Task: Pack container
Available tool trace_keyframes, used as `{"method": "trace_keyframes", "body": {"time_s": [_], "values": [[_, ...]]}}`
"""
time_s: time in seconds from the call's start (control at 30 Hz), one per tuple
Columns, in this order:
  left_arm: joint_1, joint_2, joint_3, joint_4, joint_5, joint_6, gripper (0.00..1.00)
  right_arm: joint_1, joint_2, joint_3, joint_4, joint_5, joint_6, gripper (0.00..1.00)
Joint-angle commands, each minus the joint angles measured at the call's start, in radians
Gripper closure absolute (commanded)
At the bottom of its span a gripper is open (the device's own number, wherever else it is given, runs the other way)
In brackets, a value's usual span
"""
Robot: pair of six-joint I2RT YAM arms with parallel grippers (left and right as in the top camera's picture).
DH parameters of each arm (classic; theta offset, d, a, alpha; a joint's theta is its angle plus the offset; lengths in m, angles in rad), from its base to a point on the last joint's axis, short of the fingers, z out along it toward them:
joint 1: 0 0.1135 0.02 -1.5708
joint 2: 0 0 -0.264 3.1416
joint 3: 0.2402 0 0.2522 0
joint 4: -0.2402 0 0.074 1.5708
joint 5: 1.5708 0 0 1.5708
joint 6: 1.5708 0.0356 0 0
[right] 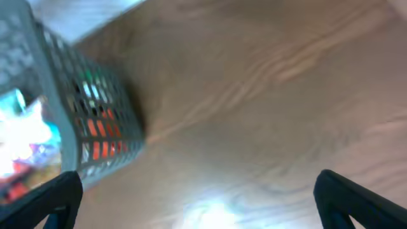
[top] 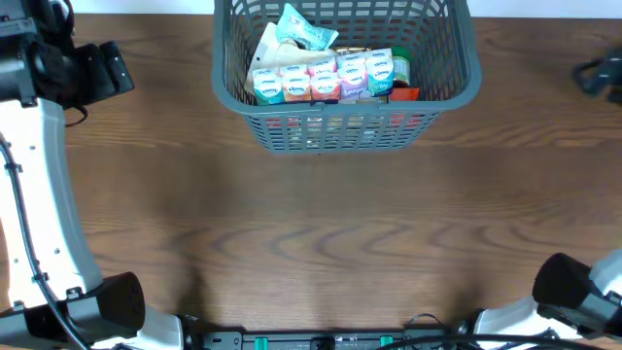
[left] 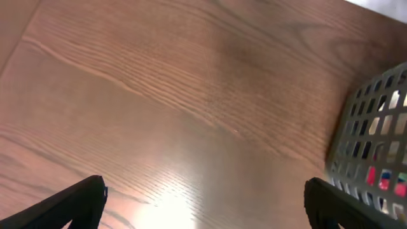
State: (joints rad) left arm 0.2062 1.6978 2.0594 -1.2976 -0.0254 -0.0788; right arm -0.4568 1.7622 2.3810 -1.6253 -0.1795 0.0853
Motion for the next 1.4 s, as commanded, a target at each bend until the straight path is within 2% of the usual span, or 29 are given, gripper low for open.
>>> {"method": "trace_keyframes", "body": {"time_s": [0.0, 0.17, 0.4, 0.53, 0.73, 0.9, 1.13, 1.37], "values": [[-0.007, -0.04, -0.014, 0.001, 0.011, 0.053, 0.02, 0.1, -0.002, -0.087, 0.055, 0.075, -0.05, 0.01], [-0.013, -0.114, -0.116, 0.031, 0.016, 0.086, 0.02, 0.219, -0.003, -0.222, 0.161, 0.136, -0.024, 0.01], [-0.048, -0.343, -0.47, 0.183, 0.019, 0.093, 0.02, 0.348, -0.055, -0.449, 0.224, 0.237, 0.034, 0.01], [-0.106, -0.5, -0.692, 0.273, 0.038, 0.124, 0.02, 0.403, -0.202, -0.692, 0.336, 0.236, 0.066, 0.01], [-0.164, -0.698, -0.934, 0.32, 0.038, 0.123, 0.02, 0.48, -0.49, -1.065, 0.478, 0.236, 0.102, 0.01], [-0.2, -0.869, -1.096, 0.356, 0.039, 0.058, 0.01, 0.534, -0.674, -1.295, 0.518, 0.235, 0.139, 0.01], [-0.238, -1.076, -1.182, 0.417, 0.023, 0.048, 0.01, 0.563, -0.806, -1.487, 0.524, 0.24, 0.203, 0.01], [-0.238, -1.117, -1.182, 0.417, 0.014, 0.048, 0.01, 0.563, -0.814, -1.52, 0.53, 0.235, 0.259, 0.01]]}}
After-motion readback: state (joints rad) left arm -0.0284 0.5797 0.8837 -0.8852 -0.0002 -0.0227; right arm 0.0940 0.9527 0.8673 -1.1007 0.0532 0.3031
